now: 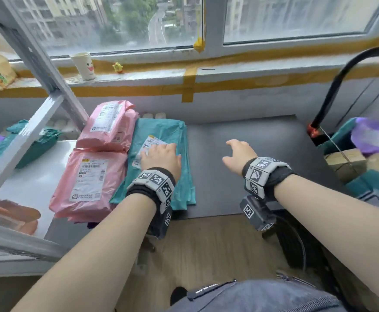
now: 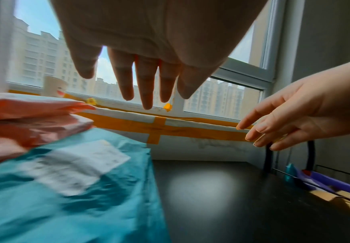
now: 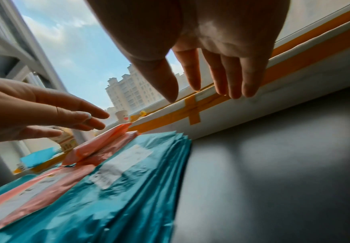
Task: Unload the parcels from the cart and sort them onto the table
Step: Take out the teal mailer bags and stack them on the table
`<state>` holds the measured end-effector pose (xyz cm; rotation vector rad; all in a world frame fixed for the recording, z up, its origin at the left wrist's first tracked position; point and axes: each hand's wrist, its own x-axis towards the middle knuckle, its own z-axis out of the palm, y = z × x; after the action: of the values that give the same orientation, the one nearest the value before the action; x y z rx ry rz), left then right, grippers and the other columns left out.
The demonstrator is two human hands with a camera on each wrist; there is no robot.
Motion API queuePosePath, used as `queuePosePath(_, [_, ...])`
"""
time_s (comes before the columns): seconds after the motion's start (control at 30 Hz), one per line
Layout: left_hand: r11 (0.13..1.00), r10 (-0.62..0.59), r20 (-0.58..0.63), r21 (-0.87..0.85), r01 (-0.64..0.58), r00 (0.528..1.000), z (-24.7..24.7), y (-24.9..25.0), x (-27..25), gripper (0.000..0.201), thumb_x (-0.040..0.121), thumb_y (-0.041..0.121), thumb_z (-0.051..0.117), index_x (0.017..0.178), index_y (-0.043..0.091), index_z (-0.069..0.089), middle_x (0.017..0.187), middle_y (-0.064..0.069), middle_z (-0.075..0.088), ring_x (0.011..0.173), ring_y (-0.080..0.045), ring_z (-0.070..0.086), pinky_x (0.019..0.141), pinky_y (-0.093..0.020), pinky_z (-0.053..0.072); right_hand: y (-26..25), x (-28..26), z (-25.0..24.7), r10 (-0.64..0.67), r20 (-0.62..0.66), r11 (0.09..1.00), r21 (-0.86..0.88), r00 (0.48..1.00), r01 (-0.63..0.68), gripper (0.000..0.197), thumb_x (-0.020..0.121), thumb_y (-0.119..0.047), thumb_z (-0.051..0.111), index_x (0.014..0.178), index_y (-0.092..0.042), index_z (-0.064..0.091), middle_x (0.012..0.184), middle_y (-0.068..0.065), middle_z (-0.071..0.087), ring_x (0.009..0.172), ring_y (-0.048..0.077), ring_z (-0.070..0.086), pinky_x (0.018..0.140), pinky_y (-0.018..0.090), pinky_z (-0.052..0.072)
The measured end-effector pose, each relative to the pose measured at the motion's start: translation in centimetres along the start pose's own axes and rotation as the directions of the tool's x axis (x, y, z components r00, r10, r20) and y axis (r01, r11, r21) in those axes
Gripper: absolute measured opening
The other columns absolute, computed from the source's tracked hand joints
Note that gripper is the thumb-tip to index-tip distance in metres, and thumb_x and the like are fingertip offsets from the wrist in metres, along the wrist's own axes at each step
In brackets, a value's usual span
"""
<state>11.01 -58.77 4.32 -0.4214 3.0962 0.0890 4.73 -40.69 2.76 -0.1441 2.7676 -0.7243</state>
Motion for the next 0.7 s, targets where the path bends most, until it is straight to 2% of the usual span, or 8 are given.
queuePosePath(0.2, [0.984, 0.174, 0.028, -0.053, -0.173, 0.984, 0.0, 11.9, -0.9, 0.037, 0.097, 0.037, 0.038, 0.13, 0.024, 0.048, 0.133, -0.003, 0.052, 0.125, -0.026, 0.046, 0.106, -0.042, 0.031, 11.2, -3.2, -6.3, 0.163, -0.083, 0.987, 0.02, 0.983, -0.162, 0.054, 0.09, -0.021, 0.052, 0.141, -0.014, 0.036, 0.14, 0.016, 0.039, 0.125, 0.033, 0.045, 0.103, 0.036, 0.039])
queuePosePath(0.37, [0.948, 0.315, 0.076, -0.066, -0.311, 0.946, 0.6, 21.5, -2.4, 0.038, 0.098, 0.035, 0.036, 0.131, 0.02, 0.047, 0.134, -0.004, 0.05, 0.126, -0.027, 0.044, 0.108, -0.044, 0.03, 19.5, -6.7, -10.1, 0.256, -0.131, 0.966, 0.059, 0.958, -0.251, 0.05, 0.089, -0.022, 0.054, 0.138, -0.016, 0.041, 0.139, 0.013, 0.042, 0.123, 0.032, 0.047, 0.104, 0.036, 0.039])
queuePosePath(0.5, [0.903, 0.429, 0.106, -0.076, -0.423, 0.897, 0.8, 28.7, -3.7, 0.038, 0.098, 0.034, 0.035, 0.131, 0.019, 0.047, 0.134, -0.005, 0.049, 0.126, -0.028, 0.044, 0.11, -0.045, 0.029, 25.6, -9.5, -12.9, 0.353, -0.176, 0.935, 0.092, 0.919, -0.342, 0.044, 0.088, -0.025, 0.055, 0.13, -0.016, 0.05, 0.133, 0.012, 0.05, 0.117, 0.031, 0.052, 0.1, 0.035, 0.042])
queuePosePath(0.7, [0.812, 0.583, 0.138, -0.069, -0.58, 0.8, 0.9, 36.8, -5.3, 0.036, 0.098, 0.032, 0.035, 0.129, 0.019, 0.048, 0.131, -0.007, 0.052, 0.122, -0.03, 0.048, 0.108, -0.046, 0.032, 32.5, -12.6, -15.3, 0.475, -0.184, 0.879, 0.143, 0.86, -0.455, 0.045, 0.09, -0.022, 0.054, 0.134, -0.014, 0.047, 0.138, 0.012, 0.047, 0.122, 0.031, 0.049, 0.102, 0.035, 0.042])
